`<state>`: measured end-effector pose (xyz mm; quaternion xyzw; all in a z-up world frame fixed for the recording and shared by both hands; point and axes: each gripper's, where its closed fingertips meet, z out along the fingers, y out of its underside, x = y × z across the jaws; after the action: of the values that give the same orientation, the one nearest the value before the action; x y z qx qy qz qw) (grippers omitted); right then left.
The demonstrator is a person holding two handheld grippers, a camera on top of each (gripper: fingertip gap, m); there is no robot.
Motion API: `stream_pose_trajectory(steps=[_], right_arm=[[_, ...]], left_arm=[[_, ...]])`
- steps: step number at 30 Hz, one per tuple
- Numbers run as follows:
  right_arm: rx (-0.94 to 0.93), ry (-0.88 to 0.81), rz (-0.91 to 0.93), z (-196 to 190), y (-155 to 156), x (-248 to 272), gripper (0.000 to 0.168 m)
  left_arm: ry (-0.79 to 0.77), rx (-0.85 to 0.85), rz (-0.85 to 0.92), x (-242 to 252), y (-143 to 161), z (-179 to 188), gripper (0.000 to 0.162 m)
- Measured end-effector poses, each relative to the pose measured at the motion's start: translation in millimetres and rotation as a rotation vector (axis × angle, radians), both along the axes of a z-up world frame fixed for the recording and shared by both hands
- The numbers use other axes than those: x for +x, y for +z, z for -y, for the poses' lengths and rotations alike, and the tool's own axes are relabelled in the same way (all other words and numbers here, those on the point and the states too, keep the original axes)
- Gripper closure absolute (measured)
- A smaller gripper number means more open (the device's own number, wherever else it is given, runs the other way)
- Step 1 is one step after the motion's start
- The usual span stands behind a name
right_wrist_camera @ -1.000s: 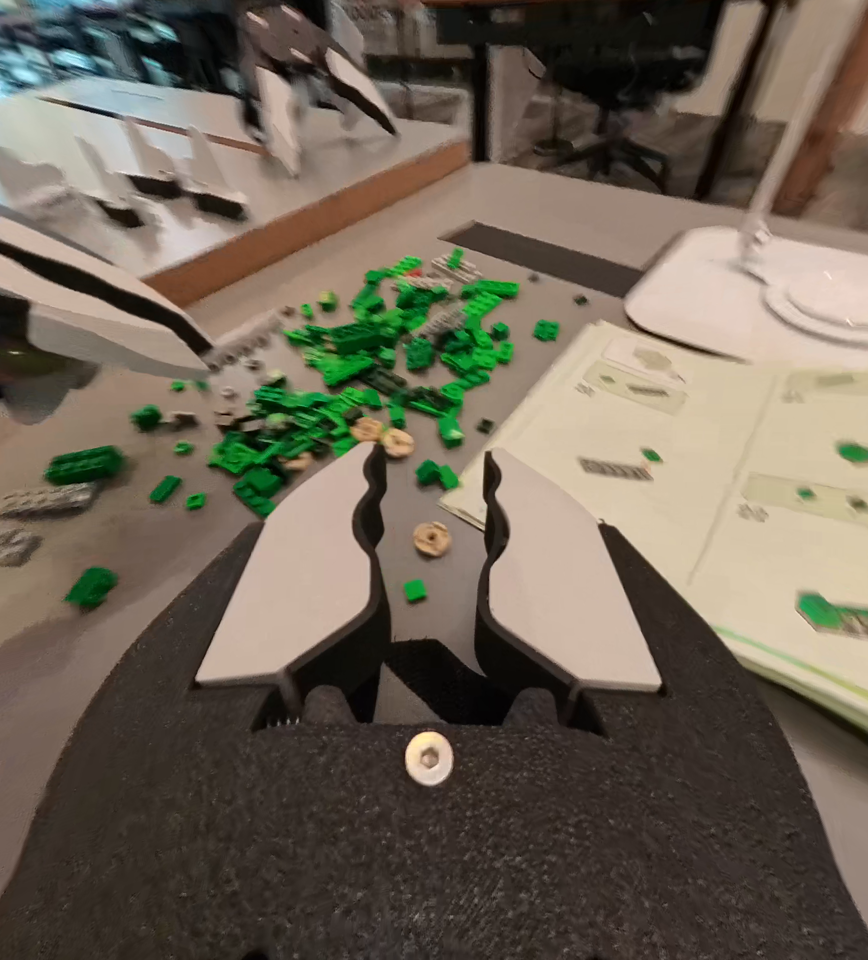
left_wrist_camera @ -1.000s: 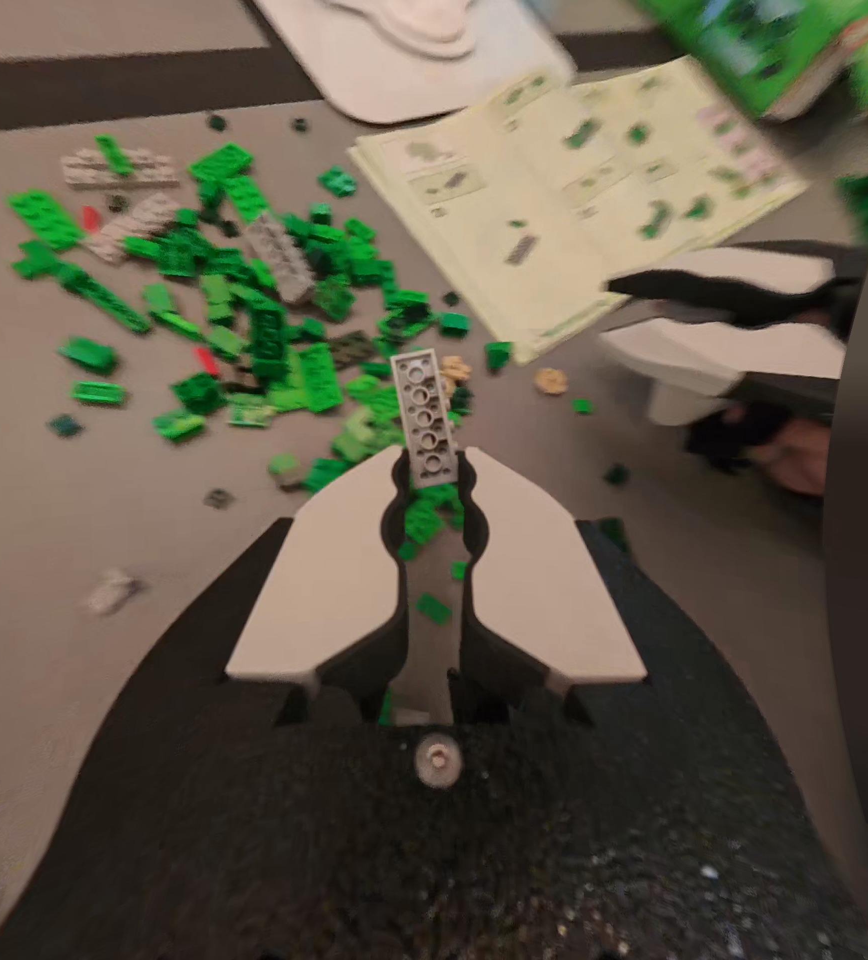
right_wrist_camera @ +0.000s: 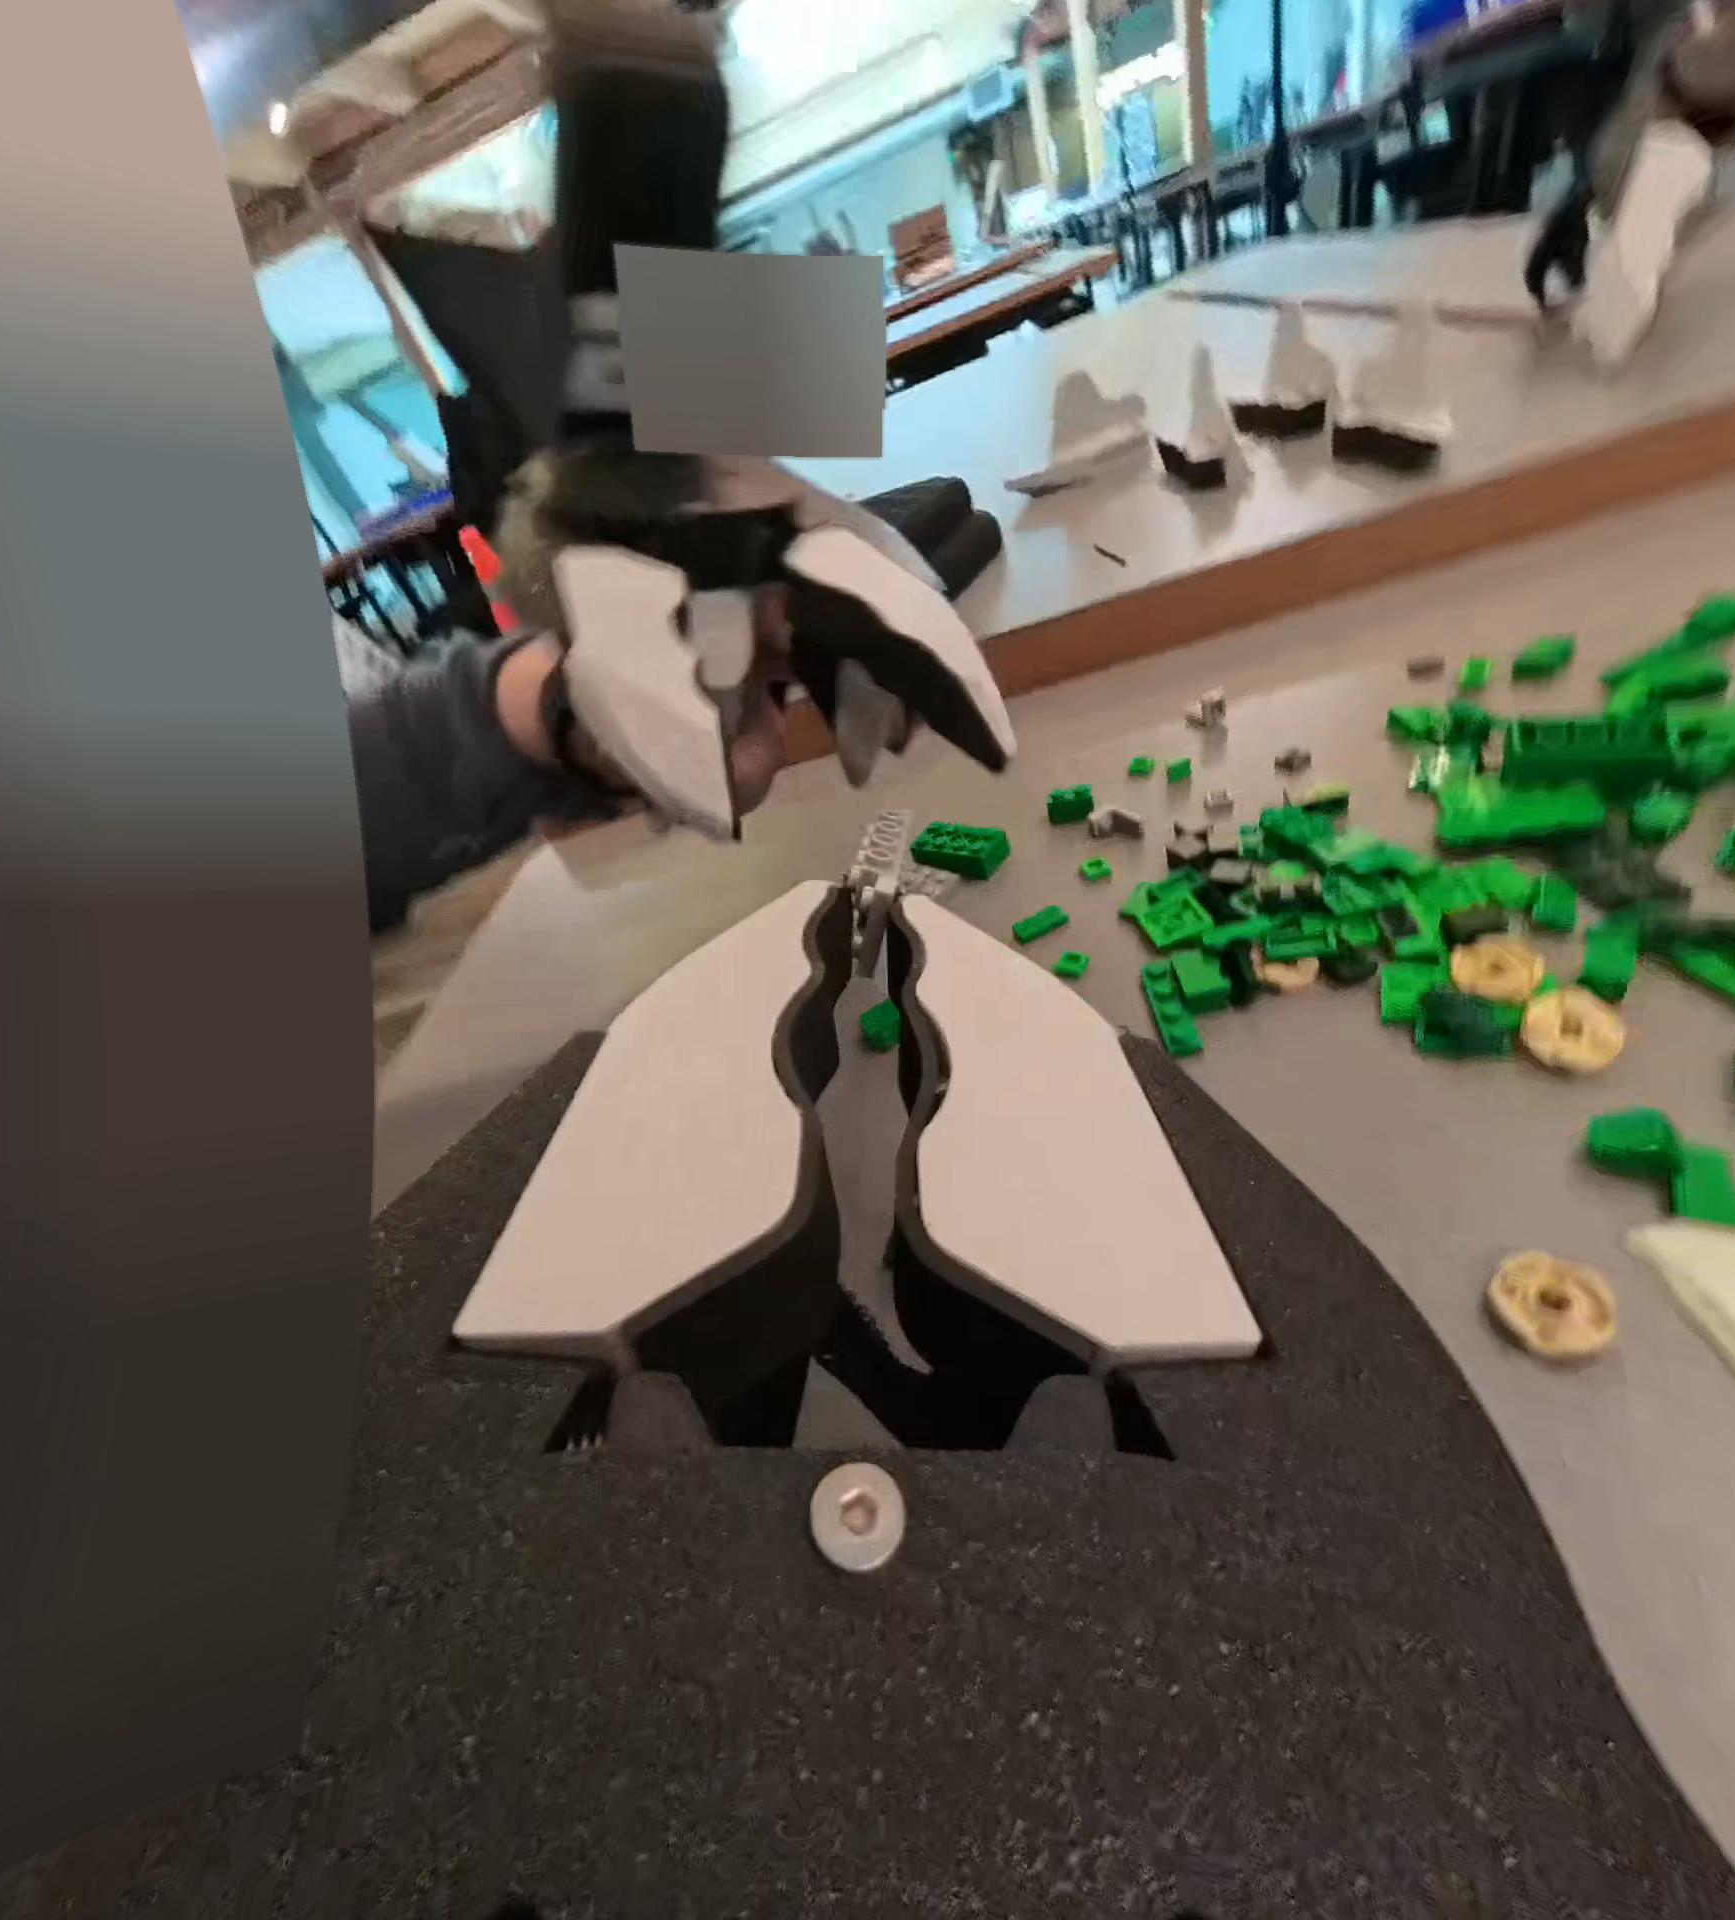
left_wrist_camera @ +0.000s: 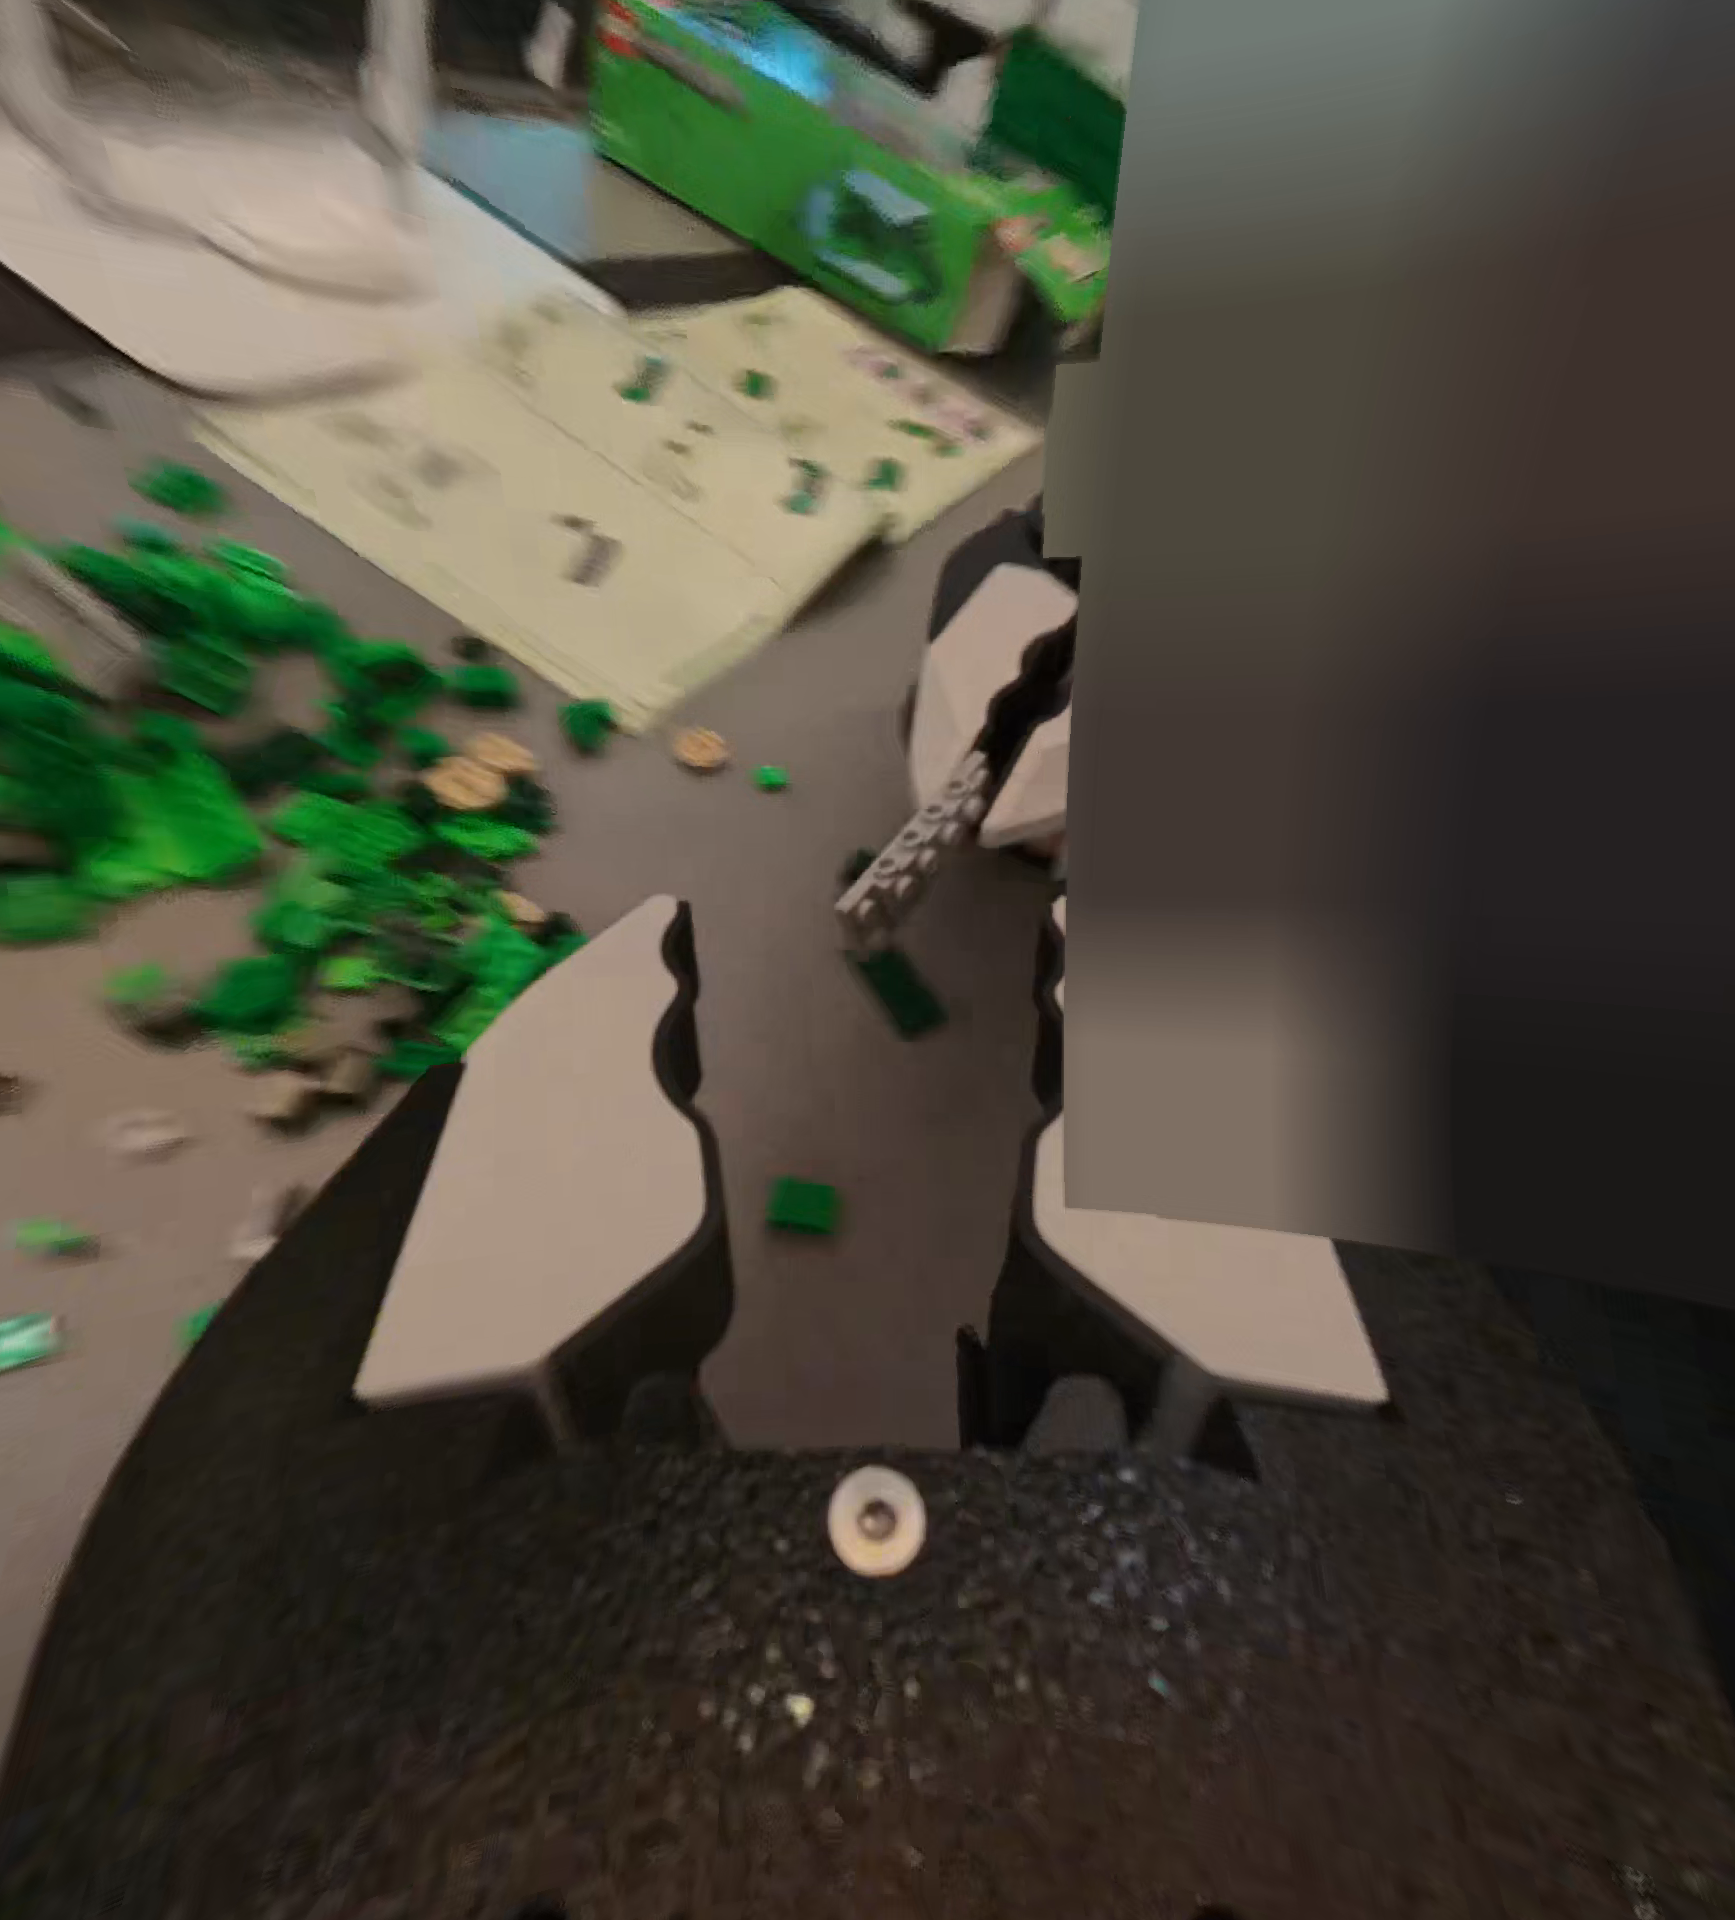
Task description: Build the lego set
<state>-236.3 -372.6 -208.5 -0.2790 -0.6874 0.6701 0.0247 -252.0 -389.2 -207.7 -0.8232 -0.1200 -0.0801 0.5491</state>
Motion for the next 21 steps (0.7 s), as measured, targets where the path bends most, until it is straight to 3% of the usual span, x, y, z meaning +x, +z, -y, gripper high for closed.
stream_pose_trajectory(steps=[1, 4, 7, 9, 10, 11, 14, 16, 21], right_arm=[[-0.038, -0.020, 0.084, -3, -2, -5, 0.163], [-0.124, -0.021, 0.252, -7, -7, -10, 0.162], [-0.149, 0.020, 0.328, -5, -10, -6, 0.163], [-0.172, 0.051, 0.347, -3, -8, -3, 0.163], [-0.188, 0.061, 0.339, -3, -6, -2, 0.162], [-0.190, 0.051, 0.321, -4, -4, -3, 0.162], [-0.177, -0.009, 0.205, -8, 3, -7, 0.158], [-0.151, -0.110, 0.106, -17, 8, -16, 0.142], [0.012, -0.311, -0.015, -40, 2, -34, 0.132]], left_arm=[[0.037, -0.053, -0.141, -3, -2, 0, 0.103], [0.110, -0.232, -0.517, -12, -11, -4, 0.097], [0.058, -0.327, -0.763, -5, -17, -18, 0.099], [0.034, -0.353, -0.857, -2, -20, -26, 0.114], [0.038, -0.364, -0.893, -3, -20, -27, 0.139], [0.042, -0.368, -0.908, -3, -19, -28, 0.141], [0.076, -0.390, -0.813, -2, -18, -21, 0.143], [0.111, -0.465, -0.729, -2, -22, 1, 0.143], [0.184, -0.687, -0.225, 35, -58, 61, 0.143]])
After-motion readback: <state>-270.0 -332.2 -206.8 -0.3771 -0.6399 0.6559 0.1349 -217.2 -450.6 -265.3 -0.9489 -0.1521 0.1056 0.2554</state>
